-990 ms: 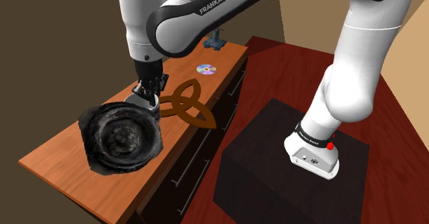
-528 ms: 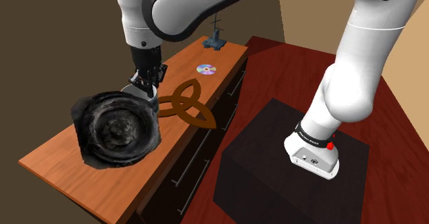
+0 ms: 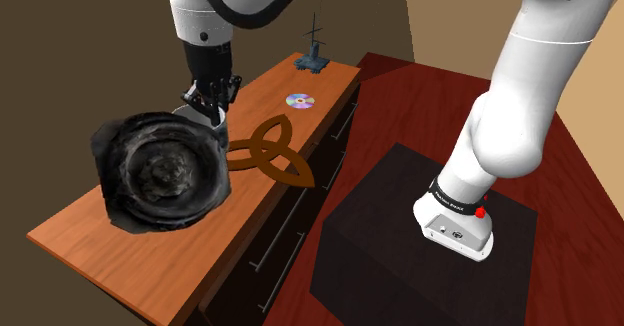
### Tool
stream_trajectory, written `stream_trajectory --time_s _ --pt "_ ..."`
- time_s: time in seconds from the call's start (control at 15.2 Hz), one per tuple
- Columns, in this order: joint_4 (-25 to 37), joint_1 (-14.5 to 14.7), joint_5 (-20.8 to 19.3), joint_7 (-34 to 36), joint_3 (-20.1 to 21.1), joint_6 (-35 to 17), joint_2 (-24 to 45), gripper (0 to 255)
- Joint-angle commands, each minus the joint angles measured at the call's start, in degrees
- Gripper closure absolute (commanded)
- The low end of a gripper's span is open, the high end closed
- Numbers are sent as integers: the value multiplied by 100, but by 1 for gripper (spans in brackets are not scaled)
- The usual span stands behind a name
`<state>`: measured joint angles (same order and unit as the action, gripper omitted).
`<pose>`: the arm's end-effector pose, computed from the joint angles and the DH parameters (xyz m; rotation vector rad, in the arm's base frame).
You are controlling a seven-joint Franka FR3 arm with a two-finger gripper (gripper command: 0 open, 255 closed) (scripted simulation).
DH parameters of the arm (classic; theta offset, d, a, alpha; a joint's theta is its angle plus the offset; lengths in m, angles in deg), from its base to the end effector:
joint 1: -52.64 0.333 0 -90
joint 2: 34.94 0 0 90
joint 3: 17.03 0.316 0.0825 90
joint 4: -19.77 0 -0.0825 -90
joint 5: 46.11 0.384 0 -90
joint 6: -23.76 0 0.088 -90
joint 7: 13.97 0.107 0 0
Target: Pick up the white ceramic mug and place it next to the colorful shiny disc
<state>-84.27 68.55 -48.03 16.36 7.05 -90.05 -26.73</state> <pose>0.4696 0.3779 0.4675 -3.0841 -0.2729 -0.0262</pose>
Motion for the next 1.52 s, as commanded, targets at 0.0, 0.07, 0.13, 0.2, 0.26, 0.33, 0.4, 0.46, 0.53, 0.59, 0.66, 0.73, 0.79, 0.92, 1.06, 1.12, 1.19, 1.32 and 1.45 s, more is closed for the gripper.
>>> stream_trajectory --time_s 0.0,0.07,0.13,0.2,0.26,0.33,0.4,0.46,0.53,0.59,0.66,0.73,0.79,0.92,1.06,1.12,1.19,1.32,1.45 --pt "139 -5 13 -13 0 153 -21 255" --pt "200 -6 20 -16 1 226 -35 255" --pt "239 -6 24 -18 2 273 -43 255" --pt "308 -70 14 -133 -50 294 9 255" --pt "383 -133 3 -247 -101 318 66 255" --pt "466 -195 -10 -358 -150 344 128 255" --pt "556 -255 -24 -468 -199 372 195 255" --pt "655 -315 -38 -576 -247 403 268 255" --pt "760 -373 -54 -682 -294 436 346 255" --pt "874 -429 -70 -786 -340 473 429 255" --pt "997 -485 -87 -889 -385 512 517 255" --pt "1127 -539 -105 -990 -430 555 611 255" --pt "1267 -592 -124 -1090 -472 600 710 255" --pt "1575 -693 -162 -1284 -554 704 925 255" --pt "1925 -787 -203 -1472 -631 824 1165 255" --pt "2118 -831 -224 -1565 -669 891 1294 255" --pt "2324 -873 -245 -1656 -705 964 1431 255" --pt "2780 -950 -288 -1835 -776 1131 1729 255" --pt "3310 -1014 -334 -2012 -844 1329 2067 255"
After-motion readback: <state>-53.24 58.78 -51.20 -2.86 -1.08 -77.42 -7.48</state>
